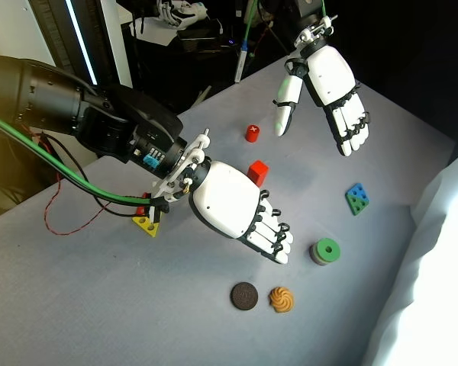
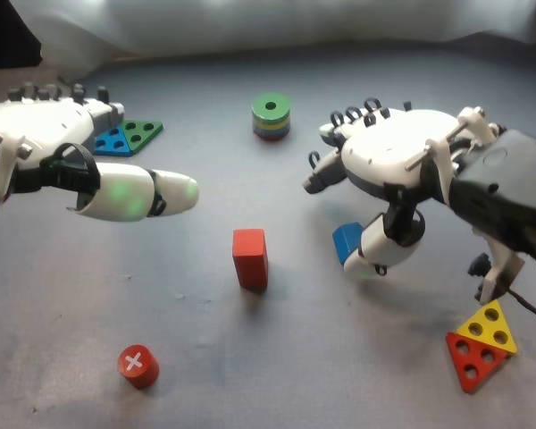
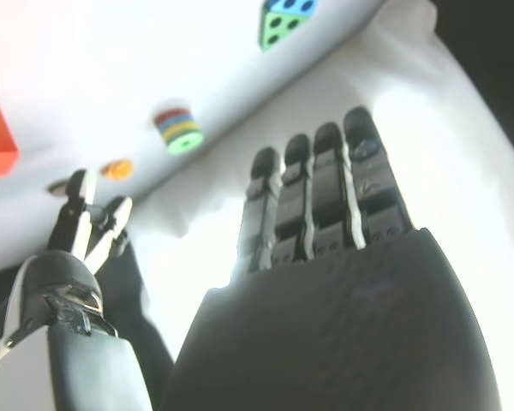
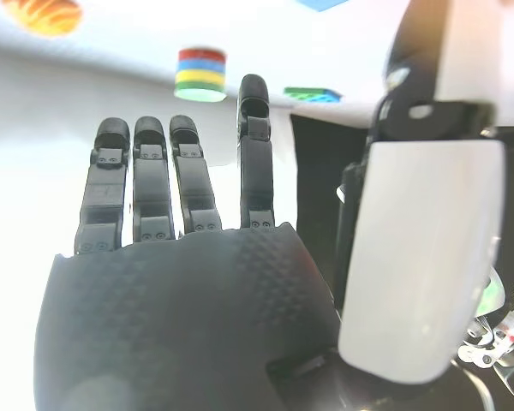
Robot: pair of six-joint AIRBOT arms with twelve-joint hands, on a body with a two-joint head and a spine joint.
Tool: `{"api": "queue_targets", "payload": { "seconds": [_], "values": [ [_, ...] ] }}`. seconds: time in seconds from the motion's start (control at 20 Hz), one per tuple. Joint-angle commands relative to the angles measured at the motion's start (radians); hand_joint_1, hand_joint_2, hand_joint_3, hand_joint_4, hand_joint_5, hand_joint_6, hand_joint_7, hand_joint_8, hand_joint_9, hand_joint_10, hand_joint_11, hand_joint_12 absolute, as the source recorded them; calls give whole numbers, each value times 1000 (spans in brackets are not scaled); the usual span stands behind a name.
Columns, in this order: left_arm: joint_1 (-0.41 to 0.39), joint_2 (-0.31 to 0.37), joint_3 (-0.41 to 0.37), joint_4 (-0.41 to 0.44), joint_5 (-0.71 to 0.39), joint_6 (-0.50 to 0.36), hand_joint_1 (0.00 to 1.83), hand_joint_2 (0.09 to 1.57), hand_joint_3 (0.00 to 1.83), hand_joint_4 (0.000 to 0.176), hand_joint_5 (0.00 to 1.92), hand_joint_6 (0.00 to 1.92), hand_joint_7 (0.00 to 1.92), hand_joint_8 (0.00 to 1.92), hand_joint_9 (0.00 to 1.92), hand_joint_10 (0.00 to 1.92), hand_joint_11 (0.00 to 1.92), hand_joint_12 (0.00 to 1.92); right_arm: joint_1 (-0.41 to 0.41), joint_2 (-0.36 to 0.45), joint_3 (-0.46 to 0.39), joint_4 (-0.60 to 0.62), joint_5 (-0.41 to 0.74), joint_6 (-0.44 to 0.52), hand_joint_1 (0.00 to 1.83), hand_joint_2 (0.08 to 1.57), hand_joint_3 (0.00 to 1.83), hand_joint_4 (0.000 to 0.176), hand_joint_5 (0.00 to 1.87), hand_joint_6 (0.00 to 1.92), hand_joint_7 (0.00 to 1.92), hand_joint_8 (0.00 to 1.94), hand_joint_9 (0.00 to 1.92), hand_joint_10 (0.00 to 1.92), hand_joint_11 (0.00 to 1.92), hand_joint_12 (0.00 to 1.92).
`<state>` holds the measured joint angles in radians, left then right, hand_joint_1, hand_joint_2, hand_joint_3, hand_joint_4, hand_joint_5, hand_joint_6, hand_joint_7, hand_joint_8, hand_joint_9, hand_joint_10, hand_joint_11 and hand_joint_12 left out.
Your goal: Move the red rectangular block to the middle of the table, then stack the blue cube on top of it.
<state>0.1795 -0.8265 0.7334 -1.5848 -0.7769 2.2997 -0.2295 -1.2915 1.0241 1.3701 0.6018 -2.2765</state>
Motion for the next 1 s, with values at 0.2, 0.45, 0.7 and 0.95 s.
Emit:
{"api": "queue_targets", "payload": {
  "seconds": [0.2,0.45,0.7,0.95],
  "values": [
    [-6,27,-3,59,-27,6,128,996,3,0,125,2,88,3,42,2,0,151,1,-8,6,-44,70,-2,970,802,5,136,647,25,0,0,0,0,0,0],
    [-8,39,-11,44,-27,12,151,1011,1,0,151,1,108,1,57,1,0,181,-1,-17,17,-35,70,-2,1004,814,3,125,714,16,48,4,0,0,0,0],
    [-9,54,-10,36,-28,40,136,1015,1,0,170,5,125,4,74,4,0,196,-5,-17,20,-34,70,-2,1039,812,1,98,782,17,164,3,0,0,0,0],
    [-11,59,-14,33,-27,69,118,1022,1,0,192,4,160,6,107,7,0,227,-11,-20,20,-34,69,-2,1026,811,0,123,948,35,15,0,0,0,0,0]
  ]
}}
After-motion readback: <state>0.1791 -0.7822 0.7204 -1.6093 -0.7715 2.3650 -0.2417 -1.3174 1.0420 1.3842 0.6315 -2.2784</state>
